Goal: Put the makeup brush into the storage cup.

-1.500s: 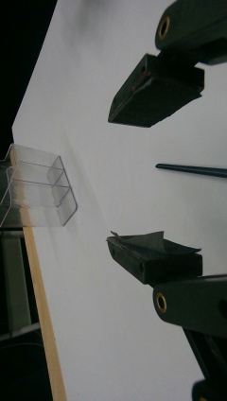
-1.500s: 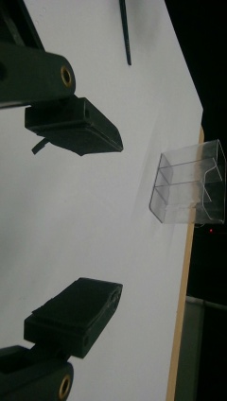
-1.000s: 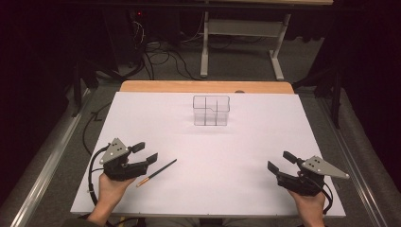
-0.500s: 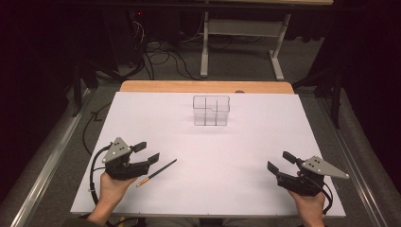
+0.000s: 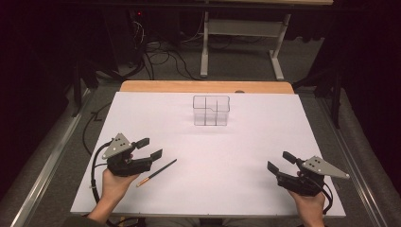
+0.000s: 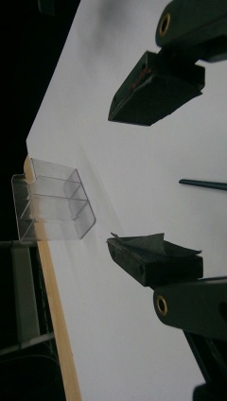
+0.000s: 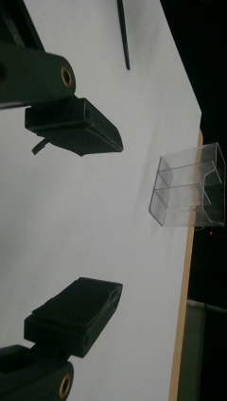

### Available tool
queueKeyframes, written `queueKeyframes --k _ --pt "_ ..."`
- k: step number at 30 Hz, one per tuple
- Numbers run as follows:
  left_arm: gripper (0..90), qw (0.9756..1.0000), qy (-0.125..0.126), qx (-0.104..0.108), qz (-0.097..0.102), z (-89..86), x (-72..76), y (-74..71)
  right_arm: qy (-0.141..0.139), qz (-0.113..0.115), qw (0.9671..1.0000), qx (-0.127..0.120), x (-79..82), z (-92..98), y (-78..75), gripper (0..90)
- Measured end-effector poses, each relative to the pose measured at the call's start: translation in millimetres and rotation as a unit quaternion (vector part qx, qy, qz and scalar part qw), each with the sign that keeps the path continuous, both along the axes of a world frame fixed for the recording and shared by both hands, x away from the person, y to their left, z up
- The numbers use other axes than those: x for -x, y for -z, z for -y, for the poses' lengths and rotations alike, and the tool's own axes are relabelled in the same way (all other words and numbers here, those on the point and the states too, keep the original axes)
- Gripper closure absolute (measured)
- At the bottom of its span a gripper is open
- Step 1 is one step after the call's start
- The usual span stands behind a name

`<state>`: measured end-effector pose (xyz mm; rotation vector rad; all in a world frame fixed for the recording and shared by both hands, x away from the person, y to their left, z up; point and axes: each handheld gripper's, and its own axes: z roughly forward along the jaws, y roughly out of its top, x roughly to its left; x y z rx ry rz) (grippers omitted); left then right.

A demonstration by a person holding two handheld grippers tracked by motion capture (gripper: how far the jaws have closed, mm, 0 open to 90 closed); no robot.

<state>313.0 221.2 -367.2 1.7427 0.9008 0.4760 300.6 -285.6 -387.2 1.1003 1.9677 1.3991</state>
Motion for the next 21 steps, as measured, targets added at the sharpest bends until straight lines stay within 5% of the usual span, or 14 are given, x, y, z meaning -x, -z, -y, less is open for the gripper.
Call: queueKeyframes --k 21 --pt "34.0 0.9997 0.024 0.005 0.006 23.2 -12.0 -11.4 -0.002 0.0 1.0 0.002 -0.2 -0.1 0.2 29.3"
